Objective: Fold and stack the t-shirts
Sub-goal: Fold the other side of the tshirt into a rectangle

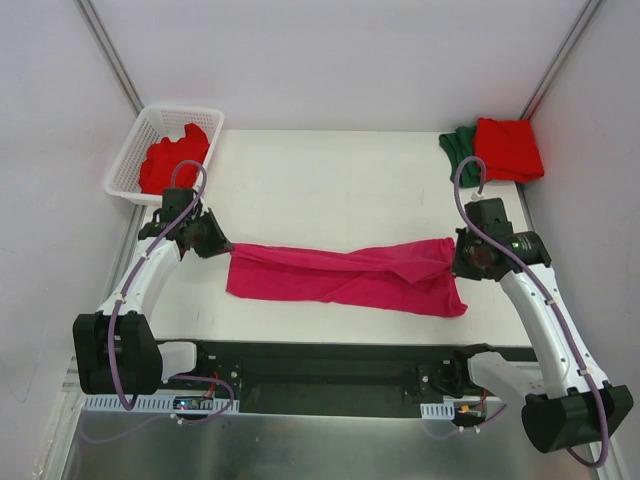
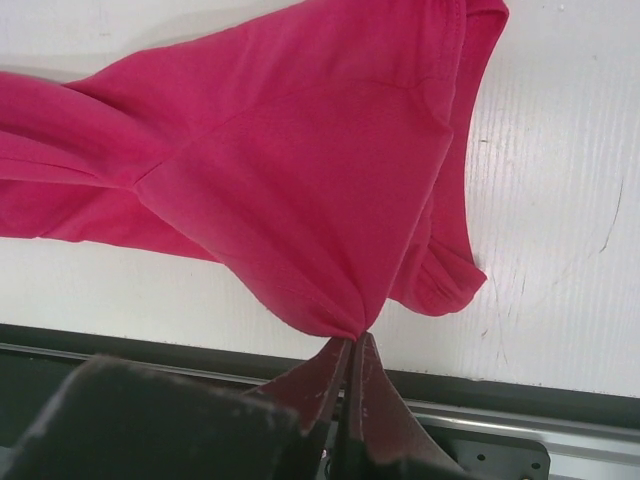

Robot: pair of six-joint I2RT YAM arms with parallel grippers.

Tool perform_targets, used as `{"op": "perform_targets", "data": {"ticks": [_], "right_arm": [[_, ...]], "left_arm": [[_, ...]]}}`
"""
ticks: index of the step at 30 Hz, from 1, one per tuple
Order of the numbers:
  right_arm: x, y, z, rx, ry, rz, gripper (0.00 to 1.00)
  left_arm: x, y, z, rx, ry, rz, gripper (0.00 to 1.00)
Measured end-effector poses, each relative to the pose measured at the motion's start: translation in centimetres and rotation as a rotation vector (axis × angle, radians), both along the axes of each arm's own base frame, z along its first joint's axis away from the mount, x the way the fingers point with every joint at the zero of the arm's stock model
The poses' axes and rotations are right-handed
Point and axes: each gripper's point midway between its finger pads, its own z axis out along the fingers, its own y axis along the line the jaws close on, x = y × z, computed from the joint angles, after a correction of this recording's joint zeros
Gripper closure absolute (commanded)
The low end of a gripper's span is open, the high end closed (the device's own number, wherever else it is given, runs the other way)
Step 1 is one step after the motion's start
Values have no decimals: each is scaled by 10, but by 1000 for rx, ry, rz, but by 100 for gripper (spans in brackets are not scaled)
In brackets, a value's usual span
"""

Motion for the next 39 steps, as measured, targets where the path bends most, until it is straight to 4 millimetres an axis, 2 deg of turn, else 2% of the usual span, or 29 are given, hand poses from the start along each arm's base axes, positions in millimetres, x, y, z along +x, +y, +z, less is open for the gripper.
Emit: {"op": "perform_targets", "data": {"ticks": [11,19,21,24,30,39], "right_arm": [[-20,2,3,25,21,17,99],[-29,6,-3,41,55,36,99],[-30,7,-5,44,63,42,99],[-30,9,-5,49,68,51,99],[-30,10,-7,46,77,58,99],[-32,11,-12,42,94,68,98]], "left_arm": [[-13,0,-10,-2,54,-1,100],[-24,-1,-13,-2,85,-1,100],[-27,-1,-16,-2,95,-1,90],[-33,-1,-22,-3,117,0,84],[-49,-1,-25,-8,134,8,62],[-54,-1,-9,-13,92,21,74]]}}
